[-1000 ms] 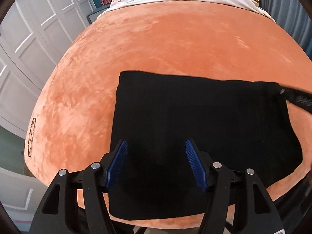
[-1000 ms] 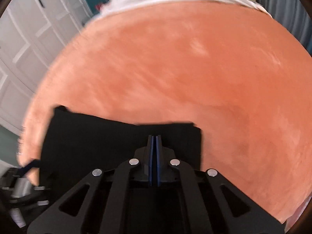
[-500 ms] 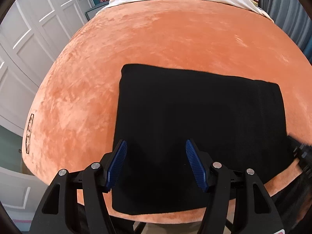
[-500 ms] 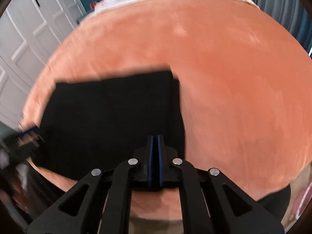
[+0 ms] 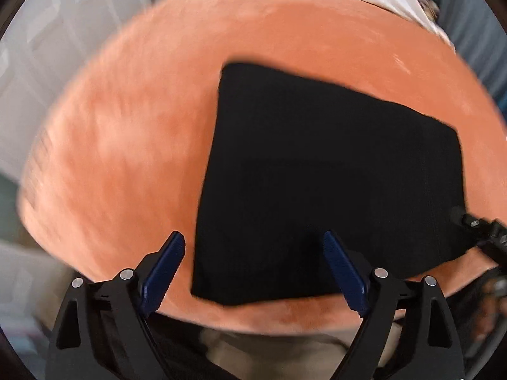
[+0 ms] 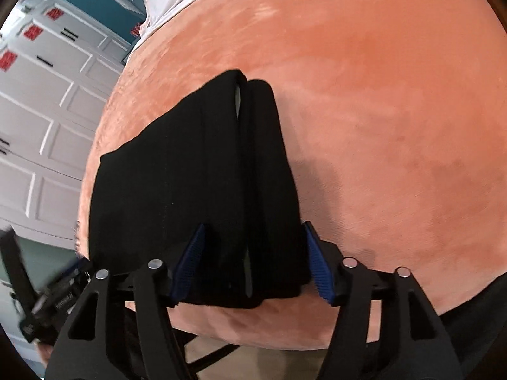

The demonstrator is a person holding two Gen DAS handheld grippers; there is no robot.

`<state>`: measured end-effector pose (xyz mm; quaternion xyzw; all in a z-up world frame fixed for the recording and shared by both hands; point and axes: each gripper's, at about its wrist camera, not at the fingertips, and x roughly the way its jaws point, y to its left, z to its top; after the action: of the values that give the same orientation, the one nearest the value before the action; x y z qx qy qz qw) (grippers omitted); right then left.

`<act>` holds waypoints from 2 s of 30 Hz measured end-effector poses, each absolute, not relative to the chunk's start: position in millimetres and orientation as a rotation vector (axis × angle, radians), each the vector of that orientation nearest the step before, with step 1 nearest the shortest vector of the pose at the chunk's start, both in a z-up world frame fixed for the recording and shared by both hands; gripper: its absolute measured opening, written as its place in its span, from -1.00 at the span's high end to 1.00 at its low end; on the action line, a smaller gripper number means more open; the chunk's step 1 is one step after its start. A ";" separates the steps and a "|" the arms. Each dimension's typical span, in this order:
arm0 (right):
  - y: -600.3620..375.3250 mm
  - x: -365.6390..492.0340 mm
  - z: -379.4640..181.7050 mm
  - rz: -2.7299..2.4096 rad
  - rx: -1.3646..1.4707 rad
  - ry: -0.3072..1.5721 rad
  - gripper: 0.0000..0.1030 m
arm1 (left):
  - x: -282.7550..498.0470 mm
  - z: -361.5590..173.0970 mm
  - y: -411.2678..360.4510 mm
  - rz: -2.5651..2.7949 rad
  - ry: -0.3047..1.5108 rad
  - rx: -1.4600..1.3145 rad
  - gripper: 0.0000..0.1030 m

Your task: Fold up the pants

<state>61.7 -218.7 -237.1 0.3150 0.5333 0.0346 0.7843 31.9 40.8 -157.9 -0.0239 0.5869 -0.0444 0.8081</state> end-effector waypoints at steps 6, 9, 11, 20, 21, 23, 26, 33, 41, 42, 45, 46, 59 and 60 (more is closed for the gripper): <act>-216.2 64.5 -236.8 0.136 0.727 1.119 0.30 | 43.0 -190.7 71.4 -0.203 1.355 -0.362 -0.09; -215.8 65.5 -207.1 0.168 0.736 1.037 0.40 | 54.4 -168.4 59.9 -0.248 1.315 -0.306 0.49; -216.9 64.8 -175.1 0.188 0.742 0.945 0.41 | 61.7 -138.5 58.4 -0.303 1.224 -0.311 0.53; -238.8 62.1 -222.4 0.002 0.689 1.070 0.12 | 71.0 -169.3 48.0 -0.212 1.285 -0.213 0.25; -240.5 53.4 -211.8 -0.019 0.693 1.031 0.14 | 61.3 -160.4 51.8 -0.207 1.244 -0.217 0.24; -229.8 45.2 -175.1 -0.102 0.493 0.953 0.14 | 49.6 -132.8 56.2 -0.171 1.169 -0.181 0.20; -205.0 63.6 -132.6 -0.007 0.349 0.878 0.37 | 52.3 -100.8 50.7 -0.152 1.069 -0.122 0.22; -184.9 181.3 -207.7 -0.003 0.181 1.117 0.98 | 98.2 -132.9 9.8 -0.112 1.117 0.075 0.10; -197.1 163.8 -188.8 -0.021 0.203 1.078 0.99 | 108.5 -151.5 2.2 -0.072 1.142 0.136 0.10; -201.6 160.2 -201.8 -0.047 0.173 1.123 1.00 | 107.5 -150.7 0.9 -0.064 1.144 0.137 0.10; -203.2 130.7 -175.3 -0.001 0.313 1.037 0.91 | 101.5 -143.7 -4.4 -0.055 1.141 0.152 0.10; -198.0 118.4 -166.9 0.035 0.341 1.006 0.92 | 100.1 -143.5 -4.2 -0.054 1.144 0.154 0.10; -172.1 55.8 -179.7 0.028 0.178 1.052 0.92 | 79.4 -120.1 -7.2 -0.030 1.088 0.150 0.10; -174.6 55.3 -192.4 0.020 0.181 1.083 0.99 | 75.7 -114.9 -9.0 -0.031 1.072 0.154 0.10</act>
<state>55.3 -174.6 -192.4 0.0860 0.5146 0.0097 0.8530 75.7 -9.0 -114.9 0.0732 0.5100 -0.0147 0.8569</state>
